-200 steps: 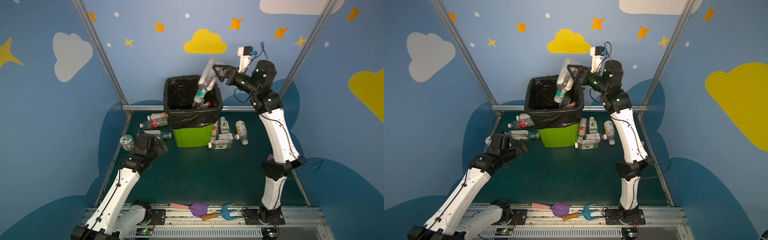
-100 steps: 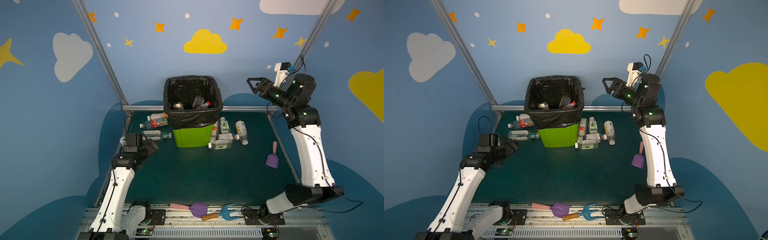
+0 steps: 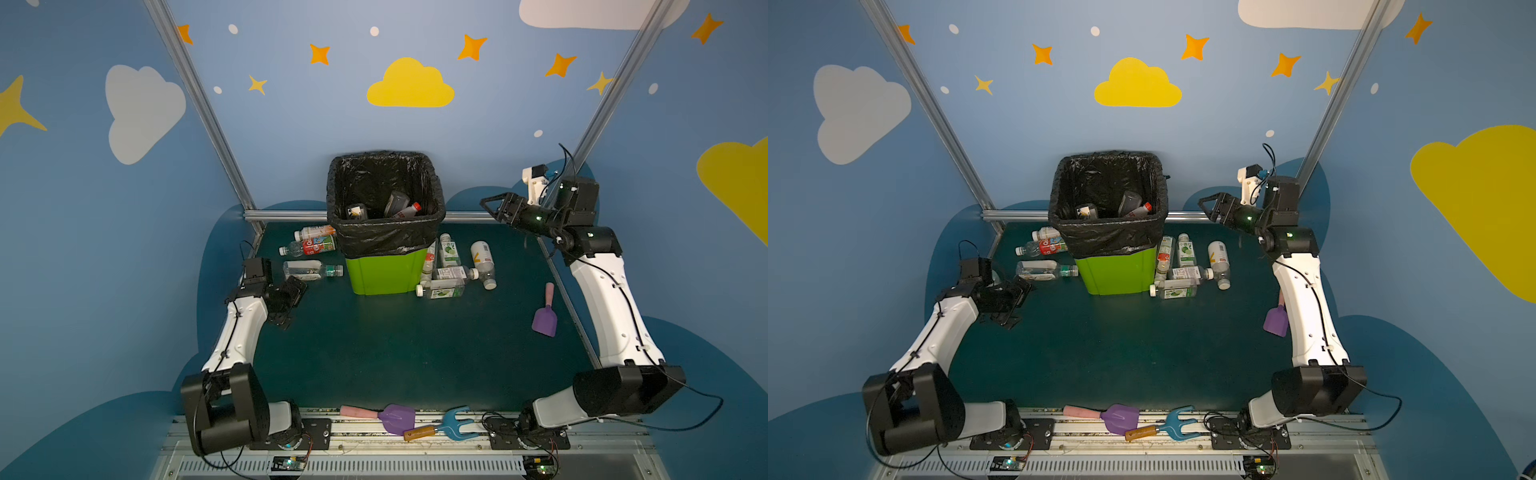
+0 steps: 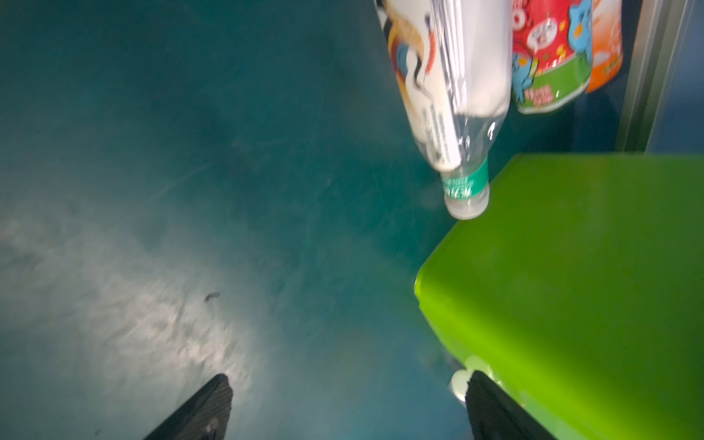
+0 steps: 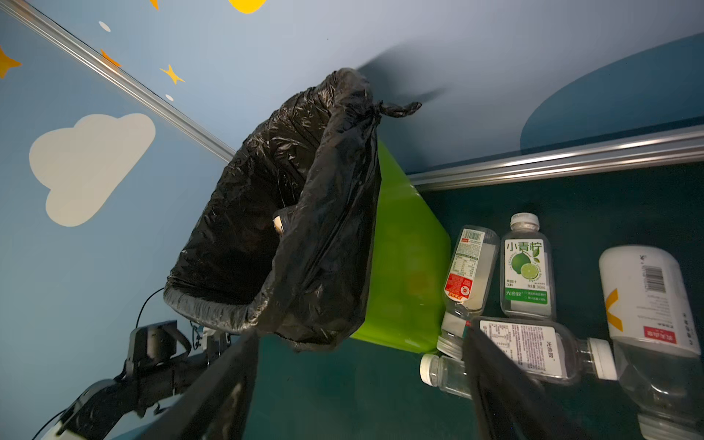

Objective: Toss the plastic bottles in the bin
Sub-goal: 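Draw the right arm back while the left gripper moves toward a clear bottle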

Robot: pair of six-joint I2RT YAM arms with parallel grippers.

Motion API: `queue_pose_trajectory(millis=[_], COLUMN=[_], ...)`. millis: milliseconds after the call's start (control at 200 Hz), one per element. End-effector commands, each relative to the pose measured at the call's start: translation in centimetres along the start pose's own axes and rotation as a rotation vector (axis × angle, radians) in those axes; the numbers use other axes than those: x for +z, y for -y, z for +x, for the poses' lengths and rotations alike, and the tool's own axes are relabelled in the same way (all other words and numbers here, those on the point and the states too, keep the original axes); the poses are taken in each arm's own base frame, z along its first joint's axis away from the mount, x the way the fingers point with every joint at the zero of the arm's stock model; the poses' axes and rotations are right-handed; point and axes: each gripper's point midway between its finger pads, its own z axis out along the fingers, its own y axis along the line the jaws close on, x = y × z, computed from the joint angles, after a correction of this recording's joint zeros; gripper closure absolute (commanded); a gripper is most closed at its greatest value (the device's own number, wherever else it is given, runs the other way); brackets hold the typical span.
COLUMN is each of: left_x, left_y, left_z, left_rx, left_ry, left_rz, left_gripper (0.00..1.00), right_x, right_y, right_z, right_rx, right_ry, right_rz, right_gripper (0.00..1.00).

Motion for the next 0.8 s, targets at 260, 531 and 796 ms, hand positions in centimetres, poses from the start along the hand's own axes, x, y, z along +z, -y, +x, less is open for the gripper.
queue_pose_trajectory(millis=[260, 531, 796], left_x=[4.2, 7.1, 9.5], left_y=[4.6, 5.3, 5.6], left_z=[-5.7, -8.5, -9.6], left_rx=[-0.104, -0.164, -0.176], left_ry=[-0.004, 0.013, 0.011], left_rz=[0.091, 0.055, -0.003], left_gripper=[0.00, 0.00, 0.00], right_x=[0.4, 0.1, -0.3], right_y=[1.6, 3.7, 6.2], right_z=[0.7, 0.0, -1.5], right_rx=[0.063, 0.120, 0.185], right_ry=[-0.047, -0.033, -0.001], right_rz=[-0.035, -0.019, -0.013], right_gripper=[0.17, 0.16, 0.16])
